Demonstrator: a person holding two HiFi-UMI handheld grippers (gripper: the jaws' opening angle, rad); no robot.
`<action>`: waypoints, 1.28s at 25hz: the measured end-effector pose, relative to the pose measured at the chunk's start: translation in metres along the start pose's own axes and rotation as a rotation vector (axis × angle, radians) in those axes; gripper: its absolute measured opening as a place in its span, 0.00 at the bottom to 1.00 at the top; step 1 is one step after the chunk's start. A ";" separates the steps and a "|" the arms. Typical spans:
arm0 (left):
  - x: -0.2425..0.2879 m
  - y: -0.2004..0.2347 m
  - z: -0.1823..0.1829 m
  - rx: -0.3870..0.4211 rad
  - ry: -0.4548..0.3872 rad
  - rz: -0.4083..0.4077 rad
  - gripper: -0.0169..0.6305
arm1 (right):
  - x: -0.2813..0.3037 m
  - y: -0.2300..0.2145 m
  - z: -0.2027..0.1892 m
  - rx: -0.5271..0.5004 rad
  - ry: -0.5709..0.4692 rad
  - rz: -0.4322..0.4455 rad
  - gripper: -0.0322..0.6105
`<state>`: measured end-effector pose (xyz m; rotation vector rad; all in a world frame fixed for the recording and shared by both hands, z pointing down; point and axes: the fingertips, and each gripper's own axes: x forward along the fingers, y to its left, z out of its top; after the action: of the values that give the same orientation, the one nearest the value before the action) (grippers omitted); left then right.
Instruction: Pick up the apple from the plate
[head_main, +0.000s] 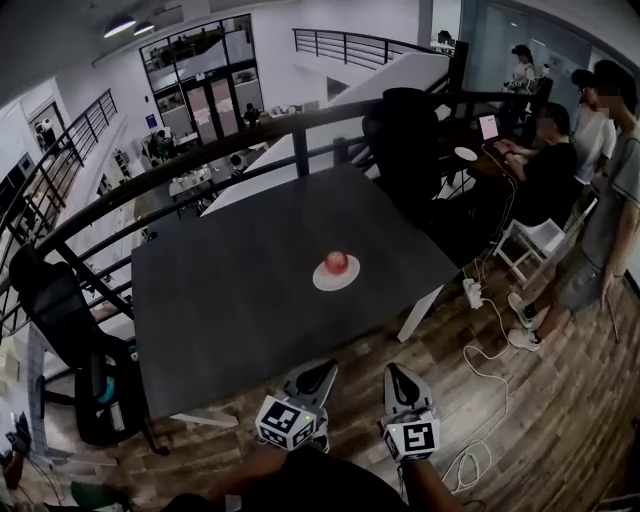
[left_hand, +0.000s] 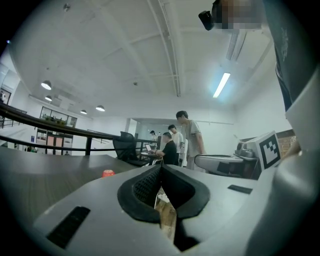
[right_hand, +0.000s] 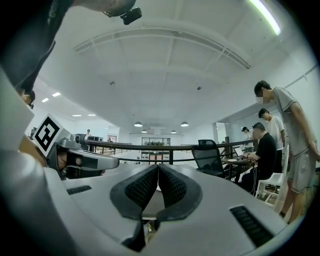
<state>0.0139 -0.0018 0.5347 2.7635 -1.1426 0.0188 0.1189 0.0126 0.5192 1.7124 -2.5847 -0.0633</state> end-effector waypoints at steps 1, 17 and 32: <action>0.005 0.009 0.000 -0.004 0.003 0.003 0.06 | 0.011 0.000 0.002 -0.004 -0.003 0.005 0.09; 0.076 0.132 0.025 -0.027 0.006 -0.037 0.06 | 0.168 -0.003 0.010 -0.034 0.050 0.012 0.09; 0.143 0.165 0.022 -0.047 0.020 -0.083 0.06 | 0.221 -0.039 0.002 -0.038 0.088 -0.024 0.09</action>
<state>-0.0019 -0.2206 0.5446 2.7599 -1.0100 0.0093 0.0689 -0.2057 0.5178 1.6933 -2.4849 -0.0372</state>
